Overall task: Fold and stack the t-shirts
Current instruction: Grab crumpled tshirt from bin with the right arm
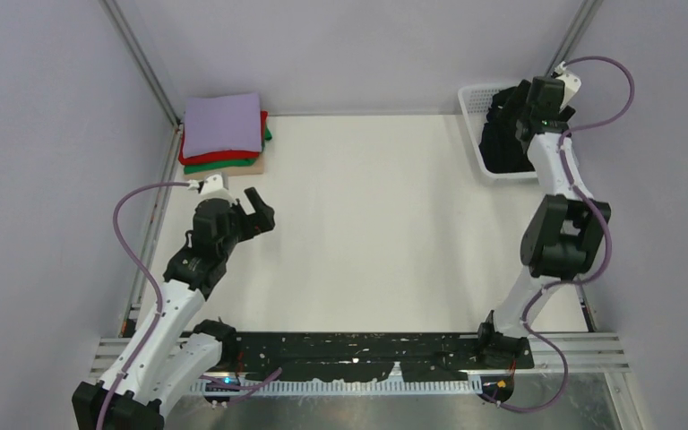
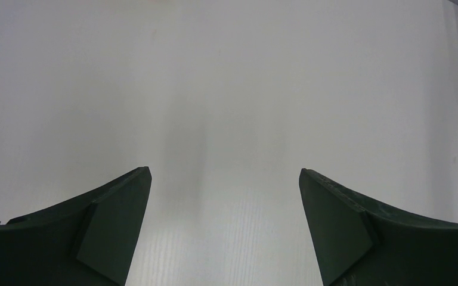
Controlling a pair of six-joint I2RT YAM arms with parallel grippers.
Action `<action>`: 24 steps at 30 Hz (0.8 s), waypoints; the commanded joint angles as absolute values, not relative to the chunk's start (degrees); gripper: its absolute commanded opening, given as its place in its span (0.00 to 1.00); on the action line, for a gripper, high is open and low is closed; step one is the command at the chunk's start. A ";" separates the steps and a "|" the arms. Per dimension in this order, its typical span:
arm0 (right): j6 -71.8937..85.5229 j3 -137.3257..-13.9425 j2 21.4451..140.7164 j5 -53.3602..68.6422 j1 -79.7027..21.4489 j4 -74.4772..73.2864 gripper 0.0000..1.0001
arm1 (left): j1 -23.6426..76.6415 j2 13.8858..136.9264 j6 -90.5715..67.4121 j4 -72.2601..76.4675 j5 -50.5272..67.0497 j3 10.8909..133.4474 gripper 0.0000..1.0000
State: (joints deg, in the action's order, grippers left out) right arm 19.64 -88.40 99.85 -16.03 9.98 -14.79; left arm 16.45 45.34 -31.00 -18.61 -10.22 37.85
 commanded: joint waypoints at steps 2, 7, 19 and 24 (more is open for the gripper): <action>18.67 -108.69 118.85 -16.82 13.11 -23.11 0.96 | 16.30 45.14 -33.03 -13.53 -11.91 38.88 0.99; 12.20 -127.47 136.21 -24.91 13.60 -26.68 0.97 | 16.17 44.51 -33.30 -13.21 -13.74 38.81 1.00; -5.62 -133.62 145.93 -21.43 13.85 -30.48 0.89 | 16.08 43.04 -33.89 -12.95 -16.80 38.14 1.00; -10.37 -137.65 148.39 -19.61 13.85 -33.25 0.46 | 16.00 42.79 -33.84 -13.73 -17.51 38.62 1.00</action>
